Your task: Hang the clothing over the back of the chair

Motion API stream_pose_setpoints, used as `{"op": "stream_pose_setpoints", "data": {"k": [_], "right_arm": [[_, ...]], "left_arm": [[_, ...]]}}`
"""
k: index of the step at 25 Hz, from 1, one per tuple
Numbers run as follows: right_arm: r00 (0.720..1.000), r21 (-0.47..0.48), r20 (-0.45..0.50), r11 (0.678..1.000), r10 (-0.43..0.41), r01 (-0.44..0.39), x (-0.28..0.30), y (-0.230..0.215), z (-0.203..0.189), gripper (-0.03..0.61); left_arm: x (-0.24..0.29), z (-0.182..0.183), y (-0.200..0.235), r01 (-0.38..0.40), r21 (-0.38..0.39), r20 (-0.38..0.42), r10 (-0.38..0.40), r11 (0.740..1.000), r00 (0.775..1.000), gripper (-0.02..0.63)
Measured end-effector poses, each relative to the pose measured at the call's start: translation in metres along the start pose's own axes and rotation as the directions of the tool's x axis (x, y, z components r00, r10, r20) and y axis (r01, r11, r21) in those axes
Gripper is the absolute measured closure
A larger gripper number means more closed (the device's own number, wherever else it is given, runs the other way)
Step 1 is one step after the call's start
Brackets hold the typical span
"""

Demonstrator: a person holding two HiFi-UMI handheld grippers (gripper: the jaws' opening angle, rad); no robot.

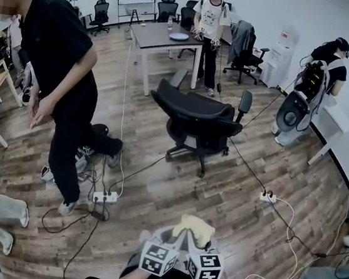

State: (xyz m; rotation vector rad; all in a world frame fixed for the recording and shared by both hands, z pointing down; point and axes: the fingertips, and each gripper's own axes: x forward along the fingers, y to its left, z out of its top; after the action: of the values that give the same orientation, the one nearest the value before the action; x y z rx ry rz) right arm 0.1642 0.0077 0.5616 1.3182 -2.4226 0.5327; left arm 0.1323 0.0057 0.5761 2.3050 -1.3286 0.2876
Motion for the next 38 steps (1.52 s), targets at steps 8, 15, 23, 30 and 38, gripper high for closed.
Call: {"op": "stream_pose_setpoints", "data": {"k": [8,15,23,30,38], "right_arm": [[1.0,0.016,-0.005,1.0,-0.013,0.013,0.061,-0.002,0.038,0.5],[1.0,0.02,-0.027,1.0,-0.007,0.007,0.106,0.013,0.058,0.5],[0.998,0.024,-0.029,0.998,-0.055,0.056,0.137,0.018,0.074,0.5],[0.993,0.037,0.018,0.992,-0.119,0.118,0.159,0.018,0.098,0.5],[0.987,0.02,0.056,0.989,-0.15,0.149,0.177,0.029,0.12,0.5]], "left_arm": [[0.027,0.038,0.054,0.003,0.0,-0.008,-0.003,1.0,1.0,0.54],[0.034,0.056,0.102,-0.004,-0.017,-0.024,0.004,1.0,1.0,0.54],[0.045,0.071,0.133,0.034,-0.021,-0.025,-0.034,0.999,0.999,0.54],[0.056,0.096,0.155,0.098,0.028,-0.008,-0.098,0.995,0.995,0.54],[0.053,0.119,0.176,0.14,0.037,0.015,-0.141,0.989,0.99,0.54]]}}
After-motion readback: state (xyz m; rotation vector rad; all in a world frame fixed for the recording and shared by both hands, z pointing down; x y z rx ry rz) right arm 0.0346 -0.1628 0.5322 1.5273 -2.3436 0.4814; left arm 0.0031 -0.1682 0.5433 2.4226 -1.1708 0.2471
